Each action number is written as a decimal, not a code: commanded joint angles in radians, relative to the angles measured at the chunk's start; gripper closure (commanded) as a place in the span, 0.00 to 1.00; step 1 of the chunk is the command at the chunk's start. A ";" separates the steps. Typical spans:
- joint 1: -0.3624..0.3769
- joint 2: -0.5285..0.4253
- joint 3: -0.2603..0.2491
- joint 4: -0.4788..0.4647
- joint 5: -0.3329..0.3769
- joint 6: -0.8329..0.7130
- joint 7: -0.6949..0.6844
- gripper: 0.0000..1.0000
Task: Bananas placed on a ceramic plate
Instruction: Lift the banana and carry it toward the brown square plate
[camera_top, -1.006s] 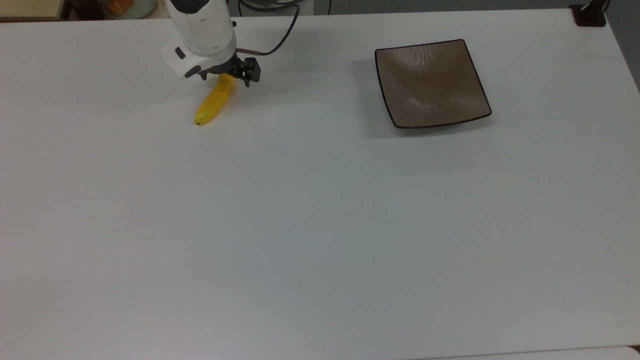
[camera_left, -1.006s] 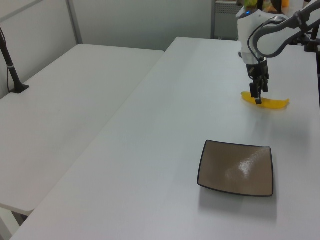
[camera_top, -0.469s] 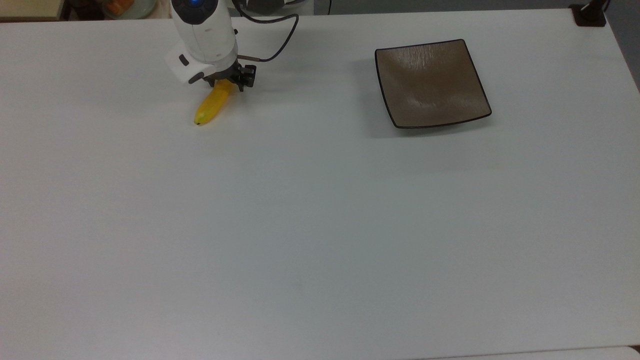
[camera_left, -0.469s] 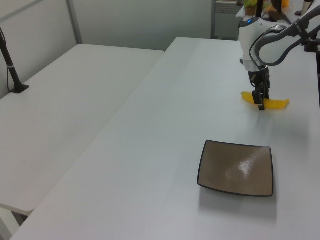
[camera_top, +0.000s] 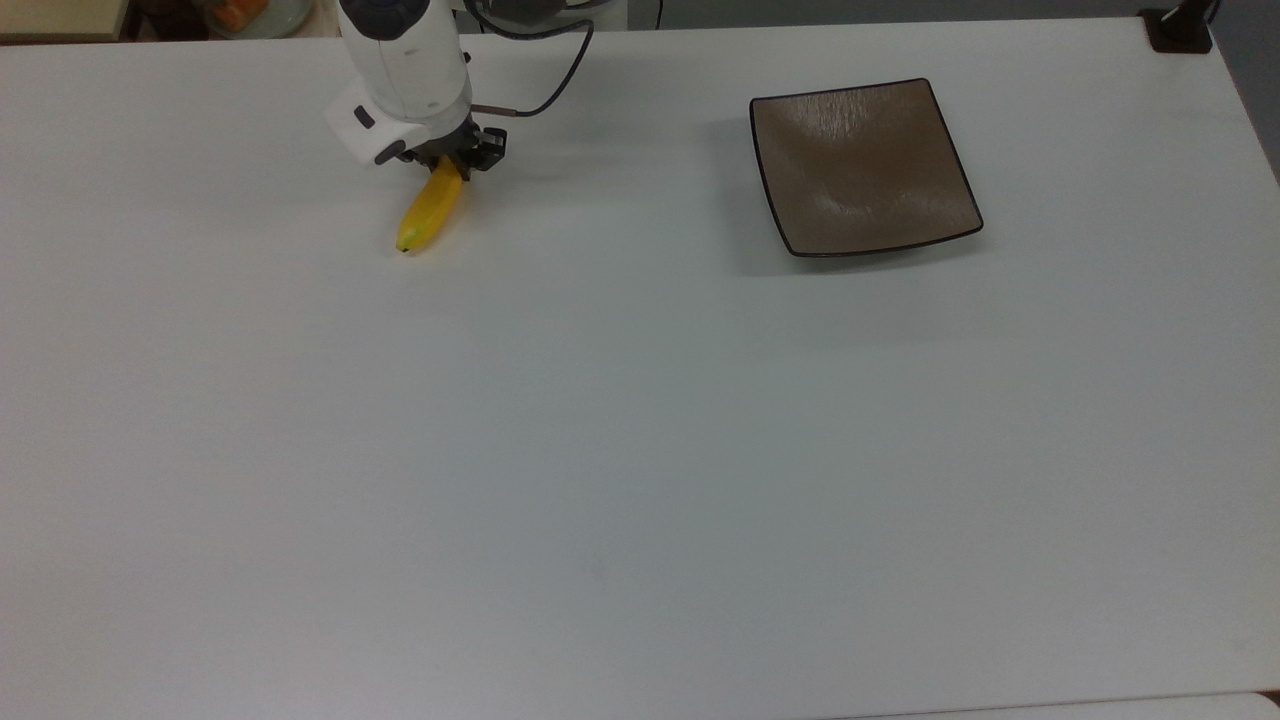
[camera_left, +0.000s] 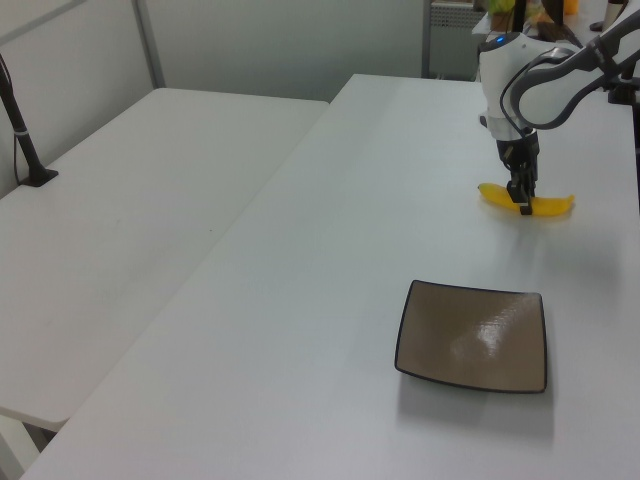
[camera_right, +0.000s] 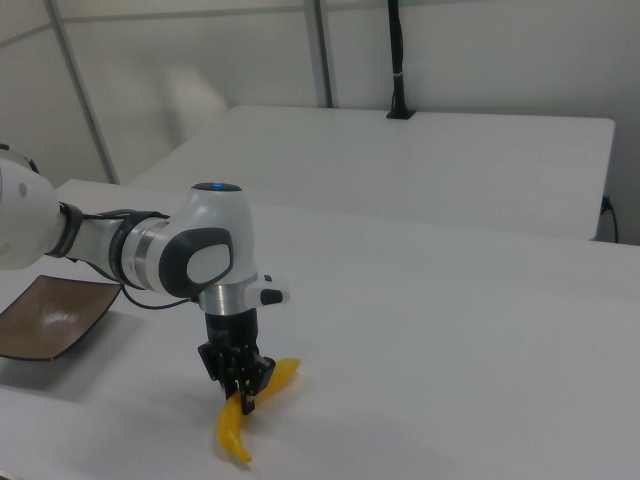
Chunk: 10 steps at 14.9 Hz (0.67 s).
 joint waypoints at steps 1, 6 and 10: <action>0.009 -0.065 -0.005 0.003 -0.001 -0.040 -0.027 0.75; 0.019 -0.079 0.008 0.124 0.145 -0.113 -0.013 0.75; 0.040 -0.093 0.069 0.199 0.240 -0.160 0.031 0.75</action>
